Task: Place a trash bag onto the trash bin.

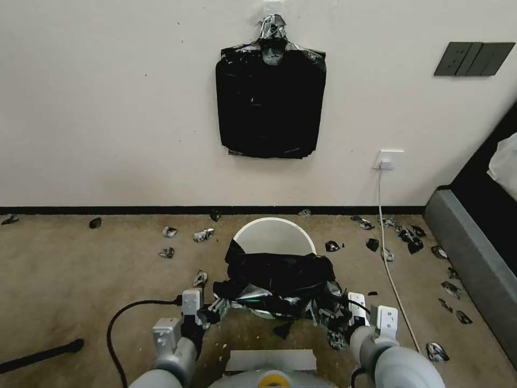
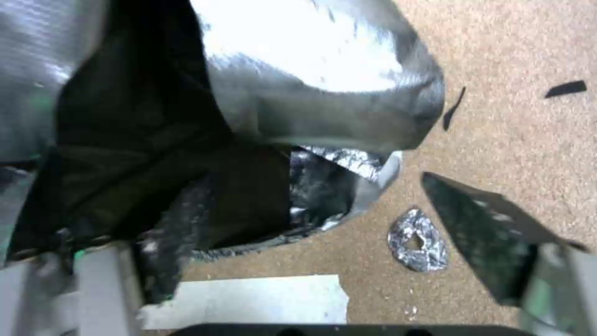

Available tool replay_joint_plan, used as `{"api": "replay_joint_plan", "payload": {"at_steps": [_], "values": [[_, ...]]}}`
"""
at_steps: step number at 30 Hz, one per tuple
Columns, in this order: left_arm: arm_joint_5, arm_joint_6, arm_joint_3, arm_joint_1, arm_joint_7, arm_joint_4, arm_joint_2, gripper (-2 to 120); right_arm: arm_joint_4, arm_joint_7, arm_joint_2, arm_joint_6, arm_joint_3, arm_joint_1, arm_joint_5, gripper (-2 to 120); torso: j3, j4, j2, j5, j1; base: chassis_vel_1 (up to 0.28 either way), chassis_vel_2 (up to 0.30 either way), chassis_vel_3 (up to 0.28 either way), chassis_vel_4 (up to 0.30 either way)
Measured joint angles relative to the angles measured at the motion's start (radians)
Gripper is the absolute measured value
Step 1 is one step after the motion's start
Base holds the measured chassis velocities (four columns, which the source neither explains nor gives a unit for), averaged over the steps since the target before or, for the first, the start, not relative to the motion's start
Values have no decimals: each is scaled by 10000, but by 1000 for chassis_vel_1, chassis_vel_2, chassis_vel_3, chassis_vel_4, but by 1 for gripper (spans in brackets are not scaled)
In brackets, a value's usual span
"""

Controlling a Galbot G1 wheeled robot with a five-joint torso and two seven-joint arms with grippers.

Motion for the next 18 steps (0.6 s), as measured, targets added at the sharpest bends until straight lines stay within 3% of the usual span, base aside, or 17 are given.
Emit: {"api": "replay_joint_plan", "payload": {"at_steps": [2,4,5,6,8,10,15,18], "values": [[-68,-194,-135,152,244,10,154,90,42,7,0,0,-12,-17,-8,97,1,0,0,2,0,0,0,0,0],[-147,-507,-413,454,1031,120,487,98,111,31,-8,0,-35,-36,-19,100,0,1,0,3,0,0,0,0,0],[-173,-723,-518,531,1559,253,612,99,134,35,-16,0,-38,-38,-28,100,0,1,0,3,0,0,0,0,0],[-173,-723,-518,531,1559,253,612,99,134,35,-16,0,-38,-38,-28,100,0,1,0,3,0,0,0,0,0],[-331,-1010,-617,520,2605,555,726,100,178,43,-36,0,-38,-33,-37,100,0,0,0,2,0,0,0,0,0],[-373,-1216,-657,305,3269,906,765,100,229,53,-57,0,-38,-30,-41,100,1,0,0,1,0,0,0,0,0],[-350,-1374,-865,177,3883,1111,991,100,333,64,-94,-4,-3,-100,-43,100,1,0,0,0,0,0,0,0,0],[299,-1561,-1353,500,4285,1054,1342,100,542,62,-168,-53,112,-293,-195,100,1,0,0,2,0,0,0,0,0]]}}
